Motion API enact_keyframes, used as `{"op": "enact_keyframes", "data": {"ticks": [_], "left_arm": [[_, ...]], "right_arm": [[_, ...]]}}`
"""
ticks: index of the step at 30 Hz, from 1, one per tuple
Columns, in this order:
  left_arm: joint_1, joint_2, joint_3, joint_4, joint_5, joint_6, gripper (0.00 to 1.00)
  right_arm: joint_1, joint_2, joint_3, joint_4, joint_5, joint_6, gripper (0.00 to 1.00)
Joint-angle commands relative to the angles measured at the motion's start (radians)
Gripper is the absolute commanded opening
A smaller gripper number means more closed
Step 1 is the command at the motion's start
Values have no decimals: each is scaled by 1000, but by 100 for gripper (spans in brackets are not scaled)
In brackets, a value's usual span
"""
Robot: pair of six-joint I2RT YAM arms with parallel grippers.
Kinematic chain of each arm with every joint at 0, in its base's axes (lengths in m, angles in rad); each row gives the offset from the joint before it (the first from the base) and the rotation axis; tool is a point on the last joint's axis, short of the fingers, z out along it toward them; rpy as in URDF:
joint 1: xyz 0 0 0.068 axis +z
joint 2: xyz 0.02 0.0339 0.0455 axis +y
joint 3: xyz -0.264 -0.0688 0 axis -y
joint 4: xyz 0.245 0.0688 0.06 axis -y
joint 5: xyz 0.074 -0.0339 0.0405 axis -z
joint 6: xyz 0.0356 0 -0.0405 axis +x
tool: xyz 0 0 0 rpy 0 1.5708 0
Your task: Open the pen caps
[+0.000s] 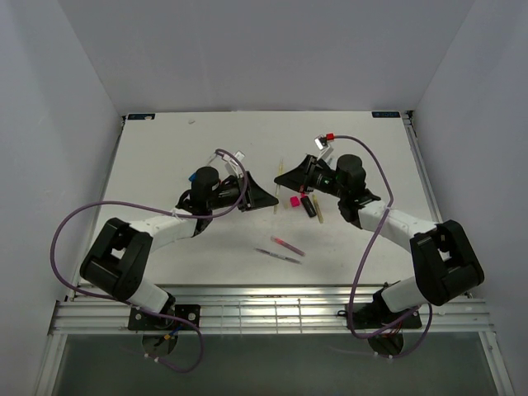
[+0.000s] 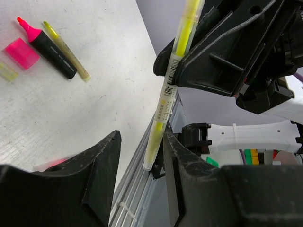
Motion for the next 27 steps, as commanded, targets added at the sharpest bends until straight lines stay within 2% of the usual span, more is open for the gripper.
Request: {"op": "enact_keyframes", "data": {"ticks": [1,8,14,18,19,20,24,27], "left_arm": [[-15,-32,-5,11,0,22,50],[-35,-14,2,19,15,25,43],[-37,-9,-13,31,24,19,31],[-37,15,7,55,85,-1,11],[-37,23,15,69,149,-7,2],[-37,32,24,83,184,-10,0],[-37,44,25,181,320,-35,0],[-37,27,-37,371,372,-130,0]], "right_arm": [[4,-30,-8,73,16,28,8],[4,-16,-26,125,14,63,8],[4,-13,-36,151,16,78,8],[4,-10,-49,177,17,91,8],[4,-8,-46,176,14,89,8],[-2,-8,-46,177,13,89,8],[-34,-11,-72,295,-19,110,8],[-68,4,-112,441,-78,162,8]]}}
